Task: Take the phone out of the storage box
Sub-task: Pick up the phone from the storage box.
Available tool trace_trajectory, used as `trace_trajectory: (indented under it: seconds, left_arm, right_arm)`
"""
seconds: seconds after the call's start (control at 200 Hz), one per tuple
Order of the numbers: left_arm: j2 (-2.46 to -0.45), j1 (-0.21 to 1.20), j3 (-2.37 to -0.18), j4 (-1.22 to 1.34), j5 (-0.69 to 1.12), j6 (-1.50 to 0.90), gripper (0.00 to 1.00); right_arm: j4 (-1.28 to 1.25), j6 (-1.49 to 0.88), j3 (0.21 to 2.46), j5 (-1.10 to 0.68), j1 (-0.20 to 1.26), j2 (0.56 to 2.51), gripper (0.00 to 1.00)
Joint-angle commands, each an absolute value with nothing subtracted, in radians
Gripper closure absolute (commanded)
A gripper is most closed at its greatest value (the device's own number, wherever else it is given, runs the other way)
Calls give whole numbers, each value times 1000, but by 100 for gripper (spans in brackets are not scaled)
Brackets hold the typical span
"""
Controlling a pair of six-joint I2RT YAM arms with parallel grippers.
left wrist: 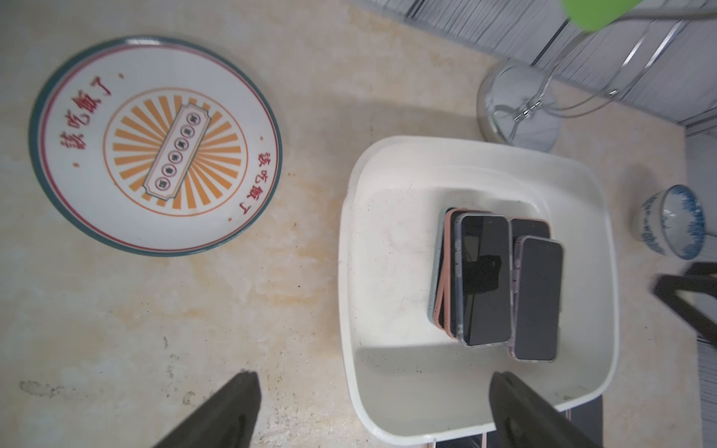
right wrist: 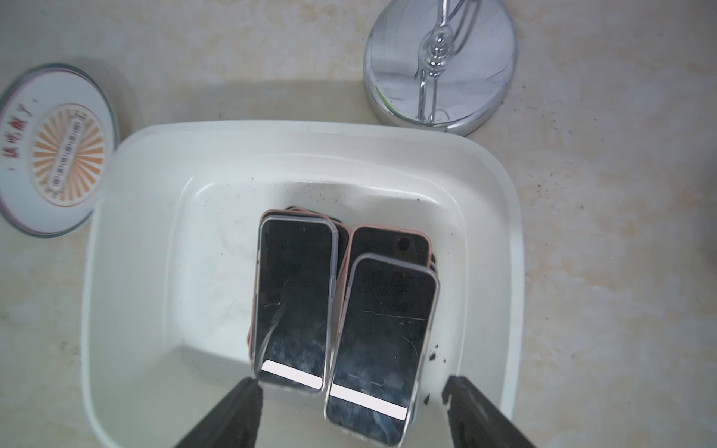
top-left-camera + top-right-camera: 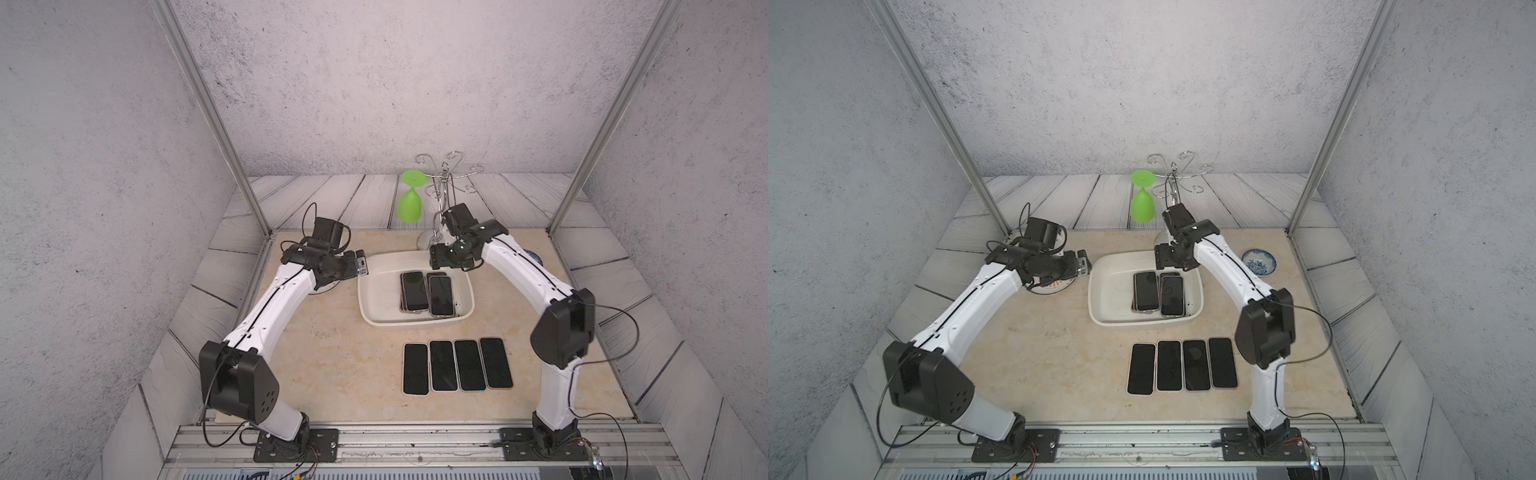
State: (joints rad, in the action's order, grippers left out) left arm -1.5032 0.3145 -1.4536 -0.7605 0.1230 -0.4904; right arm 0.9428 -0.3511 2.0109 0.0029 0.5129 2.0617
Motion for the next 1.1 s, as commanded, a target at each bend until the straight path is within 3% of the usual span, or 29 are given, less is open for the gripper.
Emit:
trace_trajectory:
  seconds: [0.0, 0.225, 0.976, 1.096]
  left_arm:
    - [-1496, 316, -1390, -763, 145, -459, 2]
    - [-1447, 308, -1318, -760, 161, -447, 2]
    - [-1398, 284, -1213, -728, 204, -437, 2]
    - [-1397, 283, -1212, -730, 206, -436, 2]
  right_arm:
    - [1013, -313, 2169, 72, 564, 2209, 19]
    - [1011, -301, 2332, 98, 609, 2370, 8]
    - [980, -313, 2214, 117, 658, 2460, 8]
    - [998, -321, 2205, 153, 657, 2466, 12]
